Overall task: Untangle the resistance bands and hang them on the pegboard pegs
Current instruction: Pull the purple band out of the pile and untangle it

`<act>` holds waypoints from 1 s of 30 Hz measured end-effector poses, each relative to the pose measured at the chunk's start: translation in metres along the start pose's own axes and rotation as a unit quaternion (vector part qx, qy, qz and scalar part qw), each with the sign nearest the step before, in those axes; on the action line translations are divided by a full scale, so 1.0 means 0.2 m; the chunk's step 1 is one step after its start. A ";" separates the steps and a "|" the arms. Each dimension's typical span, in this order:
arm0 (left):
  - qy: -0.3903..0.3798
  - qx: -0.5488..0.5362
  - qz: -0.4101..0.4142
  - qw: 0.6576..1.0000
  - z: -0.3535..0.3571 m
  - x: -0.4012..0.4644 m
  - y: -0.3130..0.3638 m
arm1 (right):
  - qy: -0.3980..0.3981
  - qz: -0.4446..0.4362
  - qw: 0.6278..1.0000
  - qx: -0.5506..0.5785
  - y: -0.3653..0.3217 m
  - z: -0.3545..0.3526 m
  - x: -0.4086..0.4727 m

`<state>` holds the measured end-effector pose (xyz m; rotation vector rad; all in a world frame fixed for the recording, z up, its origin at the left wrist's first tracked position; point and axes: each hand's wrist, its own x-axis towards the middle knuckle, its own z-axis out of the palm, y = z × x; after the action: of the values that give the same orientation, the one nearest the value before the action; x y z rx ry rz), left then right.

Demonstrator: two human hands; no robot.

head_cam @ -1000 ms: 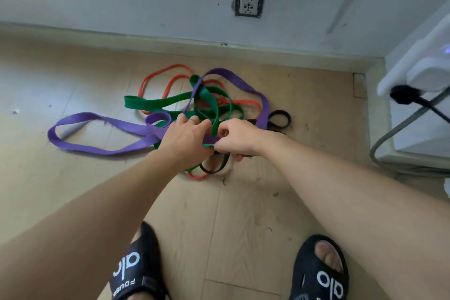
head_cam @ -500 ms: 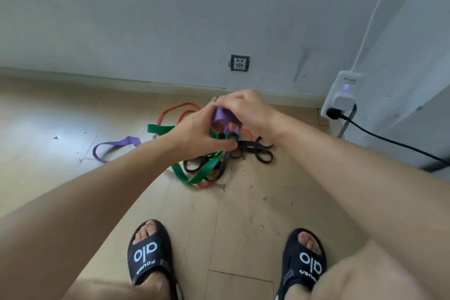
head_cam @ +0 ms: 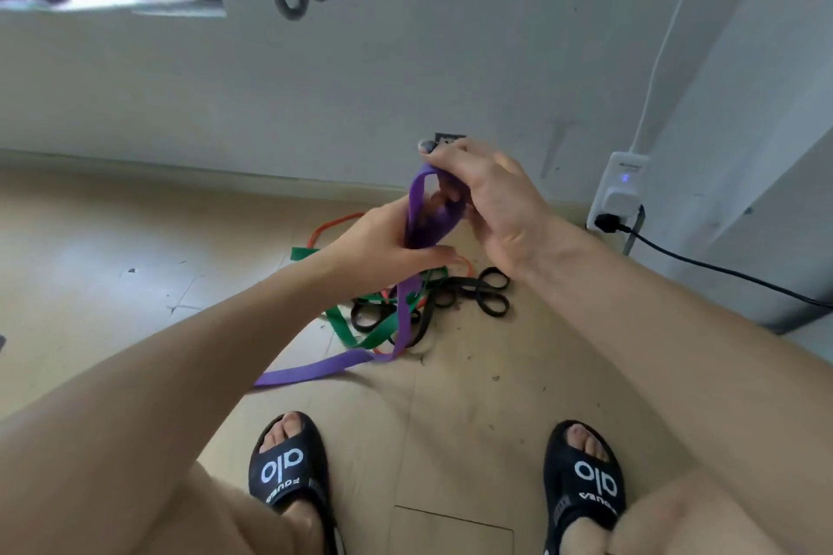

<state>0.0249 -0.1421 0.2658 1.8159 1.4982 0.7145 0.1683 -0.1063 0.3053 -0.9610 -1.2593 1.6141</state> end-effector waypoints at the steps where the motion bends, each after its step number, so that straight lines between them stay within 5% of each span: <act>1: 0.010 0.041 -0.003 0.999 0.00 0.01 -0.02 | 0.000 0.010 1.000 -0.022 0.01 -0.04 0.01; 8: 0.032 0.133 0.018 0.990 -0.04 0.10 -0.05 | -0.004 0.162 0.987 0.001 0.09 -0.26 0.08; 13: 0.045 0.079 0.002 0.996 -0.04 0.13 -0.07 | 0.053 0.111 0.992 0.020 0.12 -0.28 0.19; 17: 0.044 0.148 -0.044 0.987 -0.01 0.18 -0.11 | 0.071 0.095 0.993 0.010 0.17 -0.32 0.24; 19: 0.045 0.137 -0.042 0.989 0.01 0.19 -0.12 | 0.089 0.064 0.986 -0.127 0.21 -0.32 0.27; 23: 0.062 0.149 -0.007 0.987 0.02 0.21 -0.11 | 0.040 -0.103 0.867 -0.486 0.21 -0.31 0.28; 26: 0.077 0.175 0.019 0.981 0.03 0.22 -0.08 | 0.014 -0.295 0.802 -0.518 0.17 -0.21 0.27; 30: 0.106 0.155 0.022 0.982 -0.01 0.20 -0.05 | -0.067 -0.212 0.785 -0.579 0.14 -0.17 0.26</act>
<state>0.0262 -0.1015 0.2593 2.0596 1.7946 0.7478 0.1779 -0.0506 0.2674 -1.1045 -2.4381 0.4175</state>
